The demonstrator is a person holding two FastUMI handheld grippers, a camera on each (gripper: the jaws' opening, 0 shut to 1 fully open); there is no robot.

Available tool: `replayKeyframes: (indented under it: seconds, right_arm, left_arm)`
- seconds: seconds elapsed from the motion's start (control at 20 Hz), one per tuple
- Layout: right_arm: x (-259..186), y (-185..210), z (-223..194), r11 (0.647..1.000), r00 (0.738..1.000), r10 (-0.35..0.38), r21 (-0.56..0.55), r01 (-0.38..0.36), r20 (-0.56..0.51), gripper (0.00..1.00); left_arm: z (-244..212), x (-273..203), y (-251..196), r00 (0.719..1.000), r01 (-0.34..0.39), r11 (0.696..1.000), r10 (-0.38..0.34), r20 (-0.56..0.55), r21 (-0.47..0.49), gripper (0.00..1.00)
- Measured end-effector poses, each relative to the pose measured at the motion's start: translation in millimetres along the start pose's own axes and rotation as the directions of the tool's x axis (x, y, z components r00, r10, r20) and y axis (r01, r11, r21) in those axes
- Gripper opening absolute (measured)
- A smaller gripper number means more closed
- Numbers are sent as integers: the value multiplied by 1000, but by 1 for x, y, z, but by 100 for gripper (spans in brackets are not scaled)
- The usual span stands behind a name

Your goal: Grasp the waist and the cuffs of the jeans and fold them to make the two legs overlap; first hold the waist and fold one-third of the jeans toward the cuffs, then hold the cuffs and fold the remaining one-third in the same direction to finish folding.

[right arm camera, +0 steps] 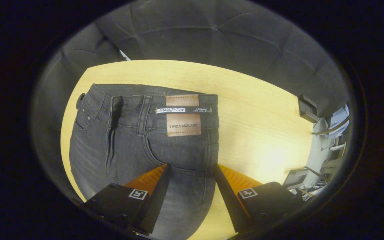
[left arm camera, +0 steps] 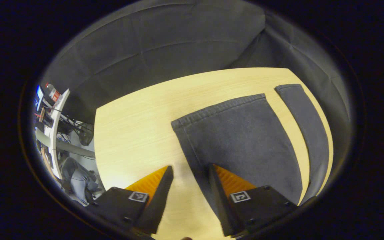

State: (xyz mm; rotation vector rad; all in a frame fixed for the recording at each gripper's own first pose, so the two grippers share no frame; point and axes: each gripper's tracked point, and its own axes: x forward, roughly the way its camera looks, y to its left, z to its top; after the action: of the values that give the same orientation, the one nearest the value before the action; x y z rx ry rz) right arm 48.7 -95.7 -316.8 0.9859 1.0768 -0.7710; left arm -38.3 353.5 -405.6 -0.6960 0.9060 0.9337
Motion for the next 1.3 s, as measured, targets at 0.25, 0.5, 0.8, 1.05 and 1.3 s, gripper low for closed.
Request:
replayKeyframes:
  seconds: [0.25, 0.5, 0.8, 1.05, 1.3]
  right_arm:
    - [1, 4, 2, 998, 998, 45, -52, -43, 38, 63]
    - [1, 9, 5, 967, 967, 254, 13, -255, 34, 13]
    - [3, 7, 4, 935, 936, 349, -40, -351, -48, 7]
    - [0, 10, 6, 942, 944, 312, -93, -322, -108, 7]
    - [-14, 13, 12, 934, 932, 326, -100, -344, -157, 6]
  left_arm:
    - [0, -1, -21, 998, -35, 996, 31, 55, 77, 31]
    - [-2, -3, -26, 994, -88, 991, 80, 80, 98, 8]
    - [-10, -7, -12, 998, -40, 996, 35, 59, 80, 8]
    - [-24, -17, 37, 997, -63, 991, 59, 42, 115, 8]
    - [-43, -32, 83, 998, -67, 993, 66, 19, 95, 8]
